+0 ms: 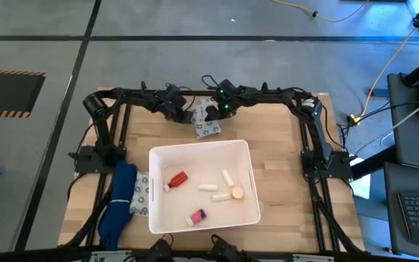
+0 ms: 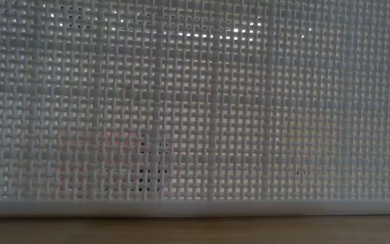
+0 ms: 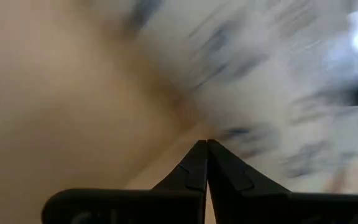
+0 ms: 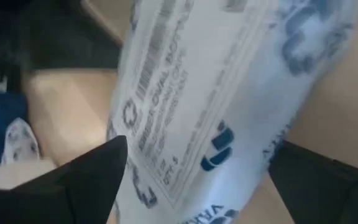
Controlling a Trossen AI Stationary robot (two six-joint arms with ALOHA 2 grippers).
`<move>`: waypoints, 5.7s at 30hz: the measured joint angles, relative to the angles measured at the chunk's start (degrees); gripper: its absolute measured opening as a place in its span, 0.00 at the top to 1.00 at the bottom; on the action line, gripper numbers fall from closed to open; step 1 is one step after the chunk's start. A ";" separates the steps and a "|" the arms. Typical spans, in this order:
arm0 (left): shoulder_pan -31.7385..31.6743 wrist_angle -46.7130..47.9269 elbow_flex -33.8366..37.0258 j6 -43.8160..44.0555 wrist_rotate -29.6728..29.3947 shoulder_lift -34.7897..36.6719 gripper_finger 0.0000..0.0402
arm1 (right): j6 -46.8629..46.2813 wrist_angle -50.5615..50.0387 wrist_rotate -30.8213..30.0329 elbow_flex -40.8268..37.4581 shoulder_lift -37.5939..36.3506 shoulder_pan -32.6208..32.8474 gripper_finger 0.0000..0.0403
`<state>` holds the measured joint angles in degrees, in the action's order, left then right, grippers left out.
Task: Pick & place medical supplies in basket/bin
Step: Put the top white mailer bag into the white bin, then put the white mailer bag into the white bin
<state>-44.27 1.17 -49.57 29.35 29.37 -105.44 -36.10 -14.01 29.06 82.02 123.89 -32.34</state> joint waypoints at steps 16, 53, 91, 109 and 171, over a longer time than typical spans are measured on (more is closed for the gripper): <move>-0.03 -0.09 0.03 0.06 -1.38 0.45 0.99 | -1.16 3.89 2.39 -0.26 0.42 0.07 0.38; -14.84 6.30 0.01 -13.64 -1.21 36.30 0.74 | 11.10 3.21 2.13 -0.20 -20.02 -0.89 0.58; -16.64 25.51 0.01 -28.10 -1.01 43.01 0.74 | -23.78 -6.46 -29.73 4.17 -32.30 46.36 0.58; -16.64 26.30 0.01 -30.17 -1.19 43.01 0.74 | -32.06 -29.83 -38.87 28.97 -14.62 51.80 0.58; -14.50 26.72 0.05 -28.67 2.21 57.70 0.69 | -24.53 -48.10 -27.09 50.21 4.60 44.27 0.31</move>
<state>-58.76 27.89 -49.52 0.68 31.59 -47.74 -60.62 -62.11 1.96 132.23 128.49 11.93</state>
